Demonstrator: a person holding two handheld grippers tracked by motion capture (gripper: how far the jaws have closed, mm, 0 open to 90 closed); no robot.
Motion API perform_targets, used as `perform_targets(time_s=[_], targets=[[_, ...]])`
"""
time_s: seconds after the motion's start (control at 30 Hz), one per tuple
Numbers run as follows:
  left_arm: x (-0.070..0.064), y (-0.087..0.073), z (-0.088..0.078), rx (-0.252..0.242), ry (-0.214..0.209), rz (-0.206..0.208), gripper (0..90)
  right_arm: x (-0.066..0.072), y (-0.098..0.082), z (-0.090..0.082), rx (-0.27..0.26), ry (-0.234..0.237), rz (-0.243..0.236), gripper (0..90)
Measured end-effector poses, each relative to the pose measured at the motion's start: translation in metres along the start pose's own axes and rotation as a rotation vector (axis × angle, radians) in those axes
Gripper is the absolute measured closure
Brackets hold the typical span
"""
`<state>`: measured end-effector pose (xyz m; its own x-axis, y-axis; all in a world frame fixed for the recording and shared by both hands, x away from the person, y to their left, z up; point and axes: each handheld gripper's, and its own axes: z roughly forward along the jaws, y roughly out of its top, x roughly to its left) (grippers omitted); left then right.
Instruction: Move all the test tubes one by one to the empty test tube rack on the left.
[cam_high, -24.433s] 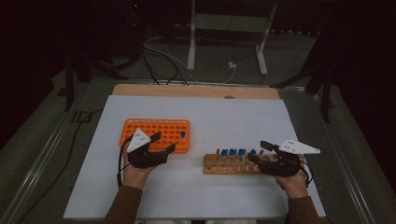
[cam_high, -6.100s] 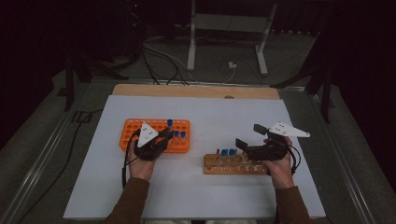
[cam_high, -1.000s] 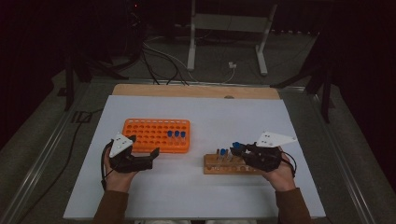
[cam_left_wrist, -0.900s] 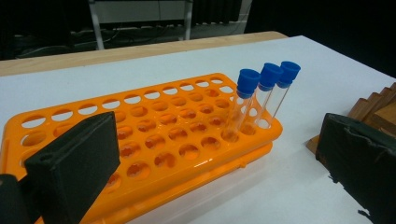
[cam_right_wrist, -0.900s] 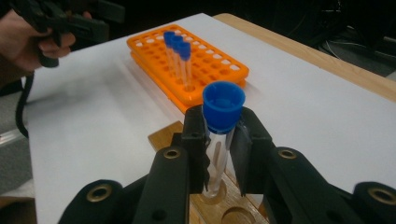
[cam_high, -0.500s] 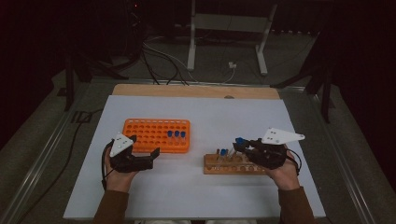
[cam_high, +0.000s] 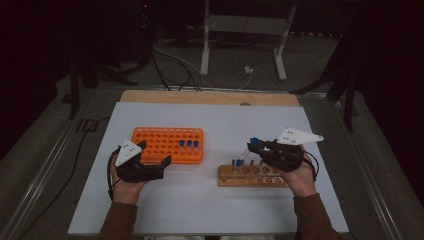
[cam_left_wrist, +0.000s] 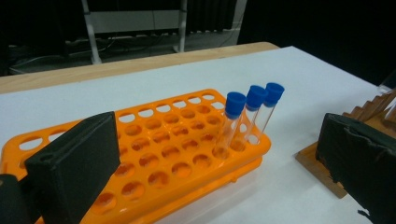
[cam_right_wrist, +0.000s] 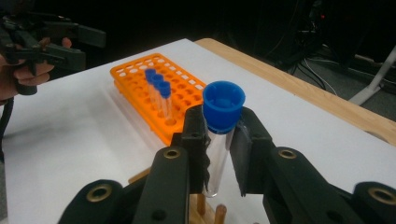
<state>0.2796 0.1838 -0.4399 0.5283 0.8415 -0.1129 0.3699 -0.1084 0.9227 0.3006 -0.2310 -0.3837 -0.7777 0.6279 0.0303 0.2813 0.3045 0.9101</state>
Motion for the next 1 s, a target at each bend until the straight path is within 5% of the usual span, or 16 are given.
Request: perform_targets(time_s=[0.37,1.0], targets=[[-0.003,0.008,0.001,0.000,-0.016,0.031,0.7,0.009,0.019,0.019,-0.006,0.020,-0.014,76.6],[-0.021,0.017,0.016,-0.005,-0.149,0.072,1.7,0.029,0.026,0.053,0.023,0.069,-0.010,76.6]])
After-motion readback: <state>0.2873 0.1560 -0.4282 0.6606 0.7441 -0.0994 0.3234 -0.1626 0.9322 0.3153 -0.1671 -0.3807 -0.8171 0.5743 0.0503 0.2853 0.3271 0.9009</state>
